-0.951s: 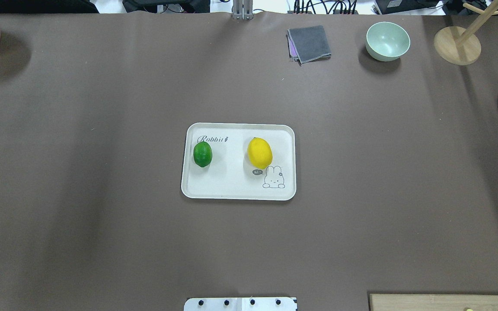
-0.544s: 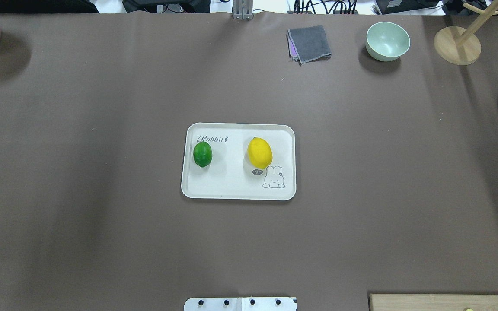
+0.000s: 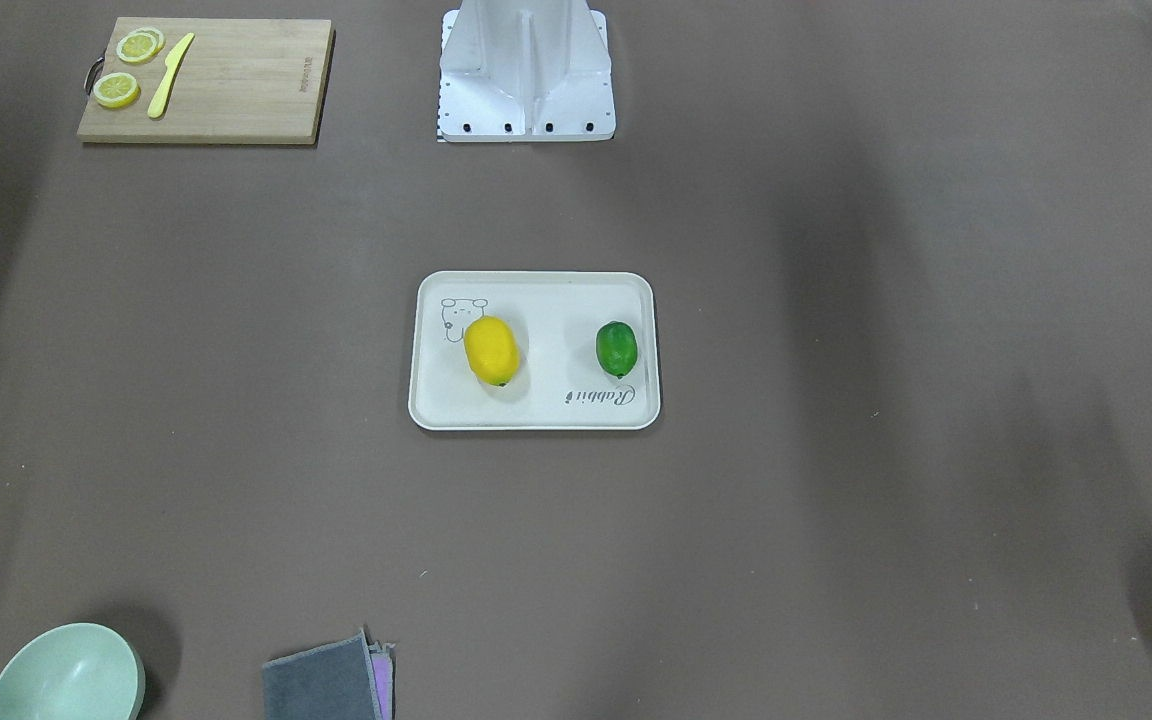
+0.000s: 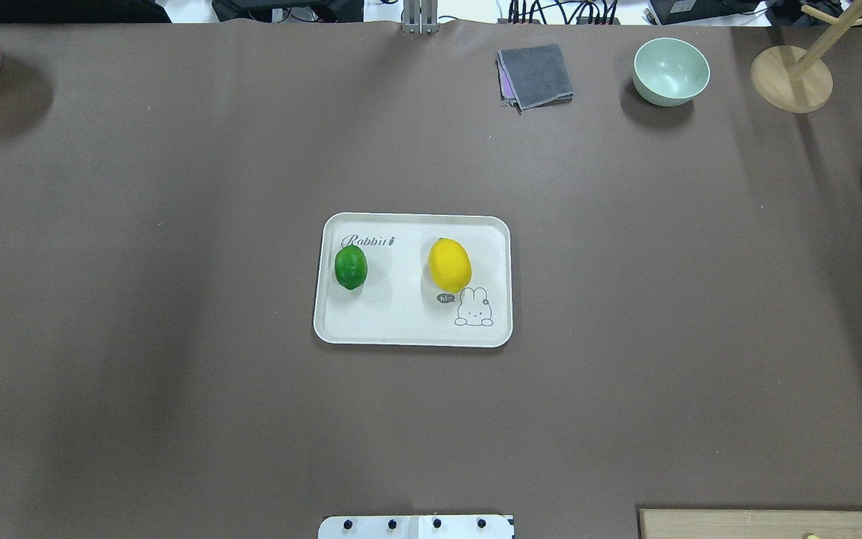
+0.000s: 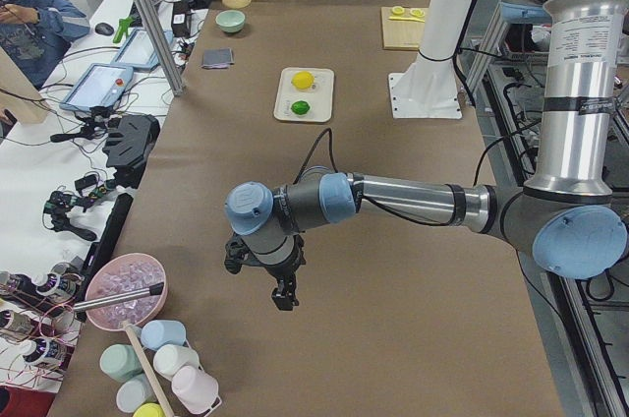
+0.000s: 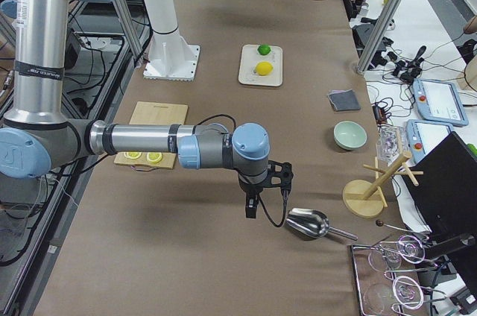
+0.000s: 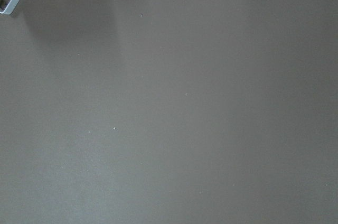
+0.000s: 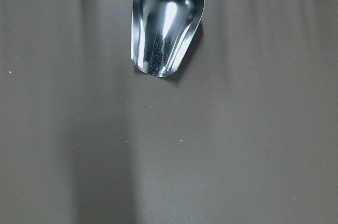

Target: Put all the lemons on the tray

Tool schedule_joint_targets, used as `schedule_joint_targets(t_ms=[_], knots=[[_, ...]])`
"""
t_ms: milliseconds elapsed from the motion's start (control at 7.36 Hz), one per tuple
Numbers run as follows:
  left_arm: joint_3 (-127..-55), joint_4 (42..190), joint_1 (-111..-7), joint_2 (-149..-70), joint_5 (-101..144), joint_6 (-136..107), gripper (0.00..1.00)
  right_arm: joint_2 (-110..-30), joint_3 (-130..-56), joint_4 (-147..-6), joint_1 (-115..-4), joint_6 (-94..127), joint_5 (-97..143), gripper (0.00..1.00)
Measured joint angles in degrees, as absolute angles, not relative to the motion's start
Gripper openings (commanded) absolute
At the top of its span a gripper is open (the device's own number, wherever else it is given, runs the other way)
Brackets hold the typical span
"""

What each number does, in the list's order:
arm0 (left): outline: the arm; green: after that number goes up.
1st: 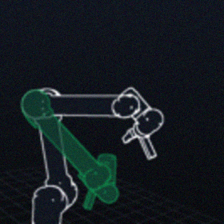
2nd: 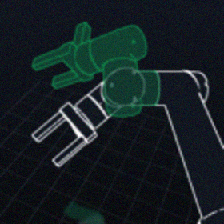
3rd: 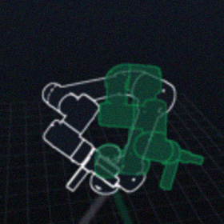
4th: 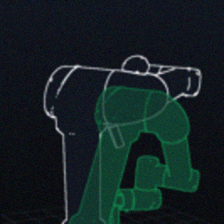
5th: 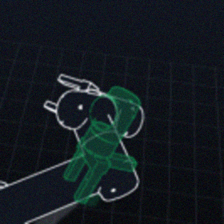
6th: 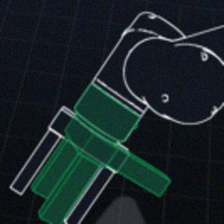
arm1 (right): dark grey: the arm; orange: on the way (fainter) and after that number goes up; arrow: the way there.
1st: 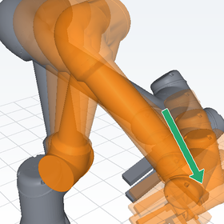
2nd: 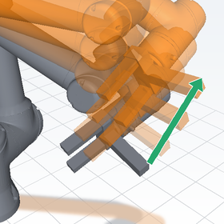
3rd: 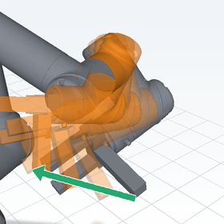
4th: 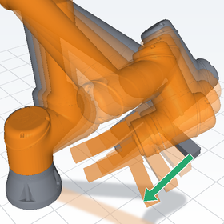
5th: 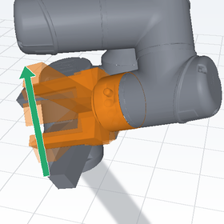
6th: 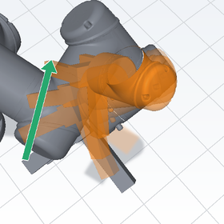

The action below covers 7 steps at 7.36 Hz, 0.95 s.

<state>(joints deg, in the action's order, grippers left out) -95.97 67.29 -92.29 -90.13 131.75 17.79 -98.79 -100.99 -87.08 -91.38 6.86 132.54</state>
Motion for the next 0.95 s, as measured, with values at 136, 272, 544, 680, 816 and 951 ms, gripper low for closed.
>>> schedule_joint_targets(t_ms=[136, 272, 544, 680, 816, 951], knots=[[-96.10, 67.30, -92.31, -90.12, 131.82, 16.35, 0.98, -98.79, -100.98, -87.09, -91.43, 6.86, 132.54, 1.00], [-96.20, 67.32, -92.34, -90.10, 131.86, 15.69, 0.98, -98.79, -100.98, -87.10, -91.46, 6.86, 132.54, 1.00], [-96.45, 67.38, -92.37, -90.09, 131.82, 15.28, 0.98, -98.79, -100.99, -87.12, -91.49, 6.86, 132.54, 1.00], [-96.53, 67.38, -92.37, -90.09, 131.78, 15.23, 0.98, -98.79, -100.99, -87.16, -91.49, 6.86, 132.56, 1.00], [-96.56, 67.37, -92.37, -90.09, 131.76, 15.21, 0.98, -98.79, -100.99, -87.18, -91.49, 6.86, 132.58, 1.00], [-96.58, 67.41, -92.37, -90.09, 131.71, 15.21, 0.99, -98.79, -100.99, -87.18, -91.49, 6.85, 132.56, 1.00]])
